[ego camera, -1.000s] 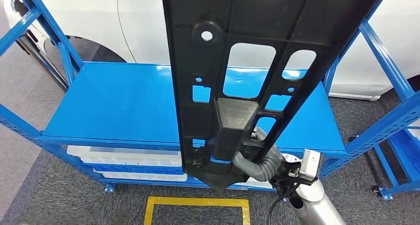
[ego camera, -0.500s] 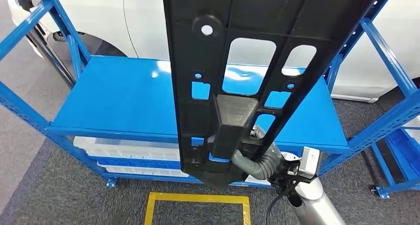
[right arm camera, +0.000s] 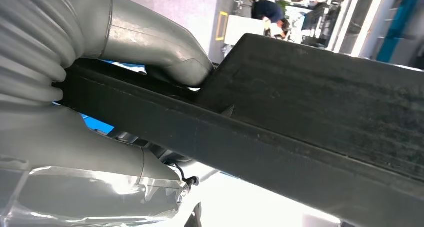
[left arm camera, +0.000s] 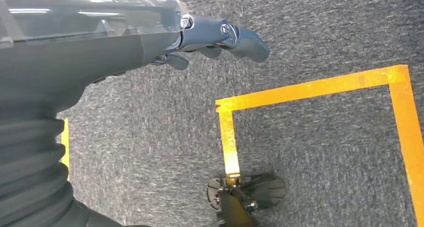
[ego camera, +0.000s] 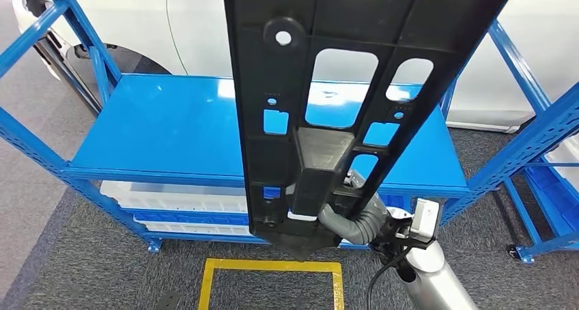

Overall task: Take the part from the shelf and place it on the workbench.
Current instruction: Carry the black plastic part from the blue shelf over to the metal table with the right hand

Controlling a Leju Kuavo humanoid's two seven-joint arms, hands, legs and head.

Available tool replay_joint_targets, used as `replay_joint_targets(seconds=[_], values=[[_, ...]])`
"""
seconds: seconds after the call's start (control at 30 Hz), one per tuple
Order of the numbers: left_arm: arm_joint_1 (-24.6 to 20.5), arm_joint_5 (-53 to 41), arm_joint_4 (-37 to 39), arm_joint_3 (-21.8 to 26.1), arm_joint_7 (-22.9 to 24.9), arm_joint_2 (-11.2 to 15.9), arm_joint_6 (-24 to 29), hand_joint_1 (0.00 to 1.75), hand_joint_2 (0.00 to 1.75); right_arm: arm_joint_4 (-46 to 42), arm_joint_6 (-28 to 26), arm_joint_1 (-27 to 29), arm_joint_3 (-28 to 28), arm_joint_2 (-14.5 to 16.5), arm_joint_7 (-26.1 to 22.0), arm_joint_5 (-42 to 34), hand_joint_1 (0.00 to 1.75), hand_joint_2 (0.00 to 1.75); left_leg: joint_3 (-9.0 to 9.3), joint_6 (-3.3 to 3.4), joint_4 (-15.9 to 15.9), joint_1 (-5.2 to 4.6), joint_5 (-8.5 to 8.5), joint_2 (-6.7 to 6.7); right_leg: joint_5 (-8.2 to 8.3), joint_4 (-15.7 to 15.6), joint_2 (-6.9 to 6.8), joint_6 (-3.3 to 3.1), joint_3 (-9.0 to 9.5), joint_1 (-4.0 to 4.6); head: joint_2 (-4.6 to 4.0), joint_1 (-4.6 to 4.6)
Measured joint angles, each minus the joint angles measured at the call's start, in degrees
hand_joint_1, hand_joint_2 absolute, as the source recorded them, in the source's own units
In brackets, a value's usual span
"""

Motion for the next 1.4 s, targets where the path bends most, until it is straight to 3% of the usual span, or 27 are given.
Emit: replay_joint_targets(seconds=[0.1, 0.13, 0.17, 0.2, 0.27, 0.33, 0.43, 0.47, 0.53, 0.6, 0.63, 0.67, 0.7, 0.77, 0.83, 0.9, 0.97, 1.03, 1.1, 1.13, 1.17, 1.2, 1.3, 1.33, 1.4], values=[[0.1, 0.0, 0.0, 0.0, 0.0, 0.0, -0.1, 0.0, 1.75, 0.0, -0.1, 0.3, 0.0, 0.1, 0.0, 0.0, 1.73, 1.75, -3.67, -0.63, 10.4, 0.21, -6.14, 0.02, 0.69, 0.1, -0.15, -0.42, -0.91, 0.04, 0.0, 0.01], [0.1, 0.0, 0.0, 0.0, 0.0, 0.0, -0.1, 0.0, 1.75, 0.0, -0.1, 0.4, 0.0, 0.1, 0.0, 0.0, 1.73, 1.75, -4.18, -0.76, 12.6, 0.27, -6.89, 0.02, 0.81, 0.3, -0.16, -0.4, -1.28, 0.07, 0.0, 0.01], [0.1, 0.0, 0.0, 0.0, 0.0, 0.0, -0.1, 0.0, 1.75, 0.0, -0.1, 0.6, 0.0, 0.1, 0.0, 0.0, 1.73, 1.75, -3.71, -0.85, 12.7, 0.32, -6.62, 0.02, 0.89, 0.5, -0.16, -0.36, -1.63, 0.08, 0.0, 0.01], [0.1, 0.0, 0.0, 0.0, 0.0, 0.0, -0.1, 0.0, 1.75, 0.0, -0.1, 0.7, 0.0, 0.1, 0.0, 0.0, 1.73, 1.75, -2.04, -0.85, 10.4, 0.37, -5.33, 0.03, 0.94, 0.8, -0.15, -0.29, -1.91, 0.06, 0.0, 0.01], [0.1, 0.0, 0.0, 0.0, 0.0, 0.0, -0.1, 0.0, 1.75, 0.0, -0.1, 0.8, 0.1, 0.1, -0.1, 0.0, 1.73, 1.75, 2.51, -0.63, 2.6, 0.41, -2.56, 0.02, 0.92, 1.5, -0.12, -0.03, -2.44, 0.15, 0.0, 0.01], [0.0, 0.0, 0.0, 0.0, 0.0, 0.0, -0.1, 0.0, 1.75, 0.0, -0.1, 0.8, 0.1, 0.1, -0.1, 0.0, 1.73, 1.75, 4.63, 0.04, -1.8, 0.31, -1.57, -0.03, 1.08, 2.1, -0.04, 0.54, -3.05, 0.33, 0.0, 0.01], [0.1, 0.0, 0.0, 0.1, 0.0, 0.0, -0.1, 0.0, 1.75, 0.0, -0.2, 0.9, 0.1, 0.1, -0.2, 0.0, 1.73, 1.75, 4.21, 1.31, -2.3, 0.19, -0.96, -0.02, 1.47, 2.2, 0.06, 1.63, -3.61, 0.27, 0.0, 0.01], [0.1, 0.0, 0.0, 0.1, 0.0, 0.0, -0.1, 0.0, 1.75, 0.0, -0.2, 0.9, 0.1, 0.1, -0.2, 0.0, 1.73, 1.75, 4.09, 1.74, -2.5, 0.24, -0.62, 0.04, 0.84, 2.8, 0.11, 1.96, -3.92, 0.2, 0.0, 0.01], [0.0, -0.1, 0.0, 0.1, 0.0, 0.0, -0.1, 0.0, 1.75, 0.0, -0.2, 1.0, 0.1, 0.1, -0.2, 0.0, 1.73, 1.75, 3.7, 2.4, -2.8, 0.4, 0.0, 0.15, -2.5, 7.3, 0.22, 2.53, -5.71, -0.05, 0.0, 0.01], [0.0, -0.2, 0.0, 0.1, 0.0, 0.1, -0.2, 0.0, 1.75, 0.0, -0.2, 1.2, 0.1, 0.1, -0.2, 0.0, 1.73, 1.75, 3.04, 2.59, -2.8, 0.34, 0.43, 0.18, -6.51, 14.7, 0.23, 2.95, -8.59, -0.23, 0.0, 0.01], [0.1, -0.2, 0.0, 0.1, 0.0, 0.1, -0.2, 0.0, 1.75, 0.0, -0.2, 1.3, 0.1, 0.1, -0.2, 0.0, 1.73, 1.75, 2.7, 2.58, -2.7, 0.31, 0.64, 0.18, -7.44, 17.3, 0.23, 3.06, -9.44, -0.3, 0.0, 0.01], [0.1, -0.2, 0.0, 0.1, 0.0, 0.1, -0.2, 0.0, 1.75, 0.0, -0.2, 1.4, 0.1, 0.1, -0.2, 0.0, 1.73, 1.75, 2.43, 2.55, -2.7, 0.29, 0.83, 0.18, -7.29, 17.8, 0.23, 3.07, -9.29, -0.36, 0.0, 0.01], [0.1, -0.2, 0.0, 0.1, 0.0, 0.1, -0.2, 0.0, 1.75, 0.0, -0.2, 1.4, 0.1, 0.1, -0.2, 0.1, 1.73, 1.75, 2.23, 2.49, -2.6, 0.28, 0.99, 0.17, -6.15, 16.1, 0.23, 2.97, -8.0, -0.38, 0.01, 0.01], [0.1, -0.2, 0.0, 0.1, 0.0, 0.1, -0.2, 0.0, 1.75, 0.0, -0.3, 1.3, 0.1, 0.1, -0.3, 0.1, 1.73, 1.75, 2.07, 2.24, -2.6, 0.24, 1.24, 0.14, -2.95, 8.1, 0.23, 2.42, -3.29, -0.3, 0.01, 0.01], [0.0, -0.2, 0.0, 0.1, 0.0, 0.0, -0.2, 0.0, 1.75, -0.1, -0.3, 1.2, 0.1, 0.1, -0.3, 0.1, 1.73, 1.75, 1.83, 1.75, -2.6, 0.11, 1.55, 0.14, -1.38, 2.3, 0.22, 1.77, -0.27, 0.03, 0.0, 0.01], [0.0, -0.2, 0.0, 0.1, 0.0, 0.0, -0.2, 0.0, 1.75, -0.1, -0.4, 1.1, 0.1, 0.1, -0.4, 0.1, 1.73, 1.75, 1.59, 1.09, -2.7, 0.08, 1.97, 0.18, -1.12, 1.3, 0.25, 1.27, -0.09, 0.34, 0.0, 0.01], [0.0, -0.2, 0.0, 0.1, 0.0, 0.1, -0.2, 0.0, 1.75, -0.1, -0.4, 1.0, 0.1, 0.1, -0.4, 0.1, 1.73, 1.75, 1.27, 0.46, -2.4, 0.12, 1.62, 0.18, -0.43, 0.7, 0.18, 0.64, -0.19, 0.05, 0.0, 0.01], [0.0, -0.2, 0.0, 0.1, 0.0, 0.1, -0.2, 0.0, 1.75, -0.1, -0.4, 0.9, 0.2, 0.2, -0.4, 0.1, 1.73, 1.75, -0.22, -0.05, 1.4, 0.16, -1.35, 0.13, 0.32, 0.1, -0.01, 0.01, -0.4, -0.25, 0.0, 0.01], [0.0, -0.2, 0.0, 0.1, 0.0, 0.1, -0.2, 0.0, 1.75, 0.0, -0.4, 0.8, 0.2, 0.3, -0.4, 0.1, 1.73, 1.75, -2.86, -0.45, 8.8, 0.31, -5.58, 0.12, 0.68, 0.2, -0.13, -0.27, -0.98, -0.11, 0.0, 0.01], [0.1, -0.2, 0.0, 0.1, 0.0, 0.1, -0.2, 0.0, 1.75, 0.0, -0.4, 0.8, 0.2, 0.3, -0.4, 0.1, 1.73, 1.75, -3.81, -0.61, 11.7, 0.36, -6.82, 0.13, 0.79, 0.4, -0.16, -0.28, -1.32, -0.07, 0.0, 0.01], [0.1, -0.2, 0.0, 0.1, 0.0, 0.1, -0.2, 0.0, 1.75, 0.0, -0.5, 0.8, 0.2, 0.3, -0.4, 0.1, 1.73, 1.75, -3.89, -0.71, 12.8, 0.37, -6.98, 0.13, 0.88, 0.6, -0.16, -0.25, -1.65, -0.05, 0.0, 0.01], [0.1, -0.2, 0.0, 0.1, 0.0, 0.1, -0.2, 0.0, 1.75, 0.1, -0.5, 0.8, 0.2, 0.3, -0.4, 0.1, 1.73, 1.75, -2.95, -0.73, 11.8, 0.39, -6.13, 0.14, 0.94, 0.9, -0.16, -0.2, -1.94, -0.05, 0.0, 0.01], [0.0, -0.2, 0.0, 0.1, 0.0, 0.2, -0.1, 0.0, 1.75, 0.1, -0.8, 0.8, 0.2, 0.4, -0.3, 0.1, 1.73, 1.75, 3.02, -0.32, 1.3, 0.39, -2.12, 0.11, 0.93, 1.8, -0.12, 0.24, -2.63, 0.07, 0.0, 0.01], [0.0, -0.2, 0.0, 0.1, 0.0, 0.2, -0.1, 0.0, 1.75, 0.1, -0.9, 0.8, 0.2, 0.4, -0.3, 0.1, 1.73, 1.75, 4.12, -0.03, -1.0, 0.34, -1.58, 0.08, 1.0, 2.1, -0.1, 0.55, -2.9, 0.15, 0.0, 0.01], [0.1, -0.2, 0.0, 0.1, 0.0, 0.3, -0.1, 0.0, 1.75, 0.1, -0.9, 0.9, 0.2, 0.4, -0.3, 0.1, 1.73, 1.75, 4.28, 0.65, -2.0, 0.13, -1.33, 0.03, 1.36, 2.2, -0.05, 1.28, -3.35, 0.27, 0.0, 0.01]])
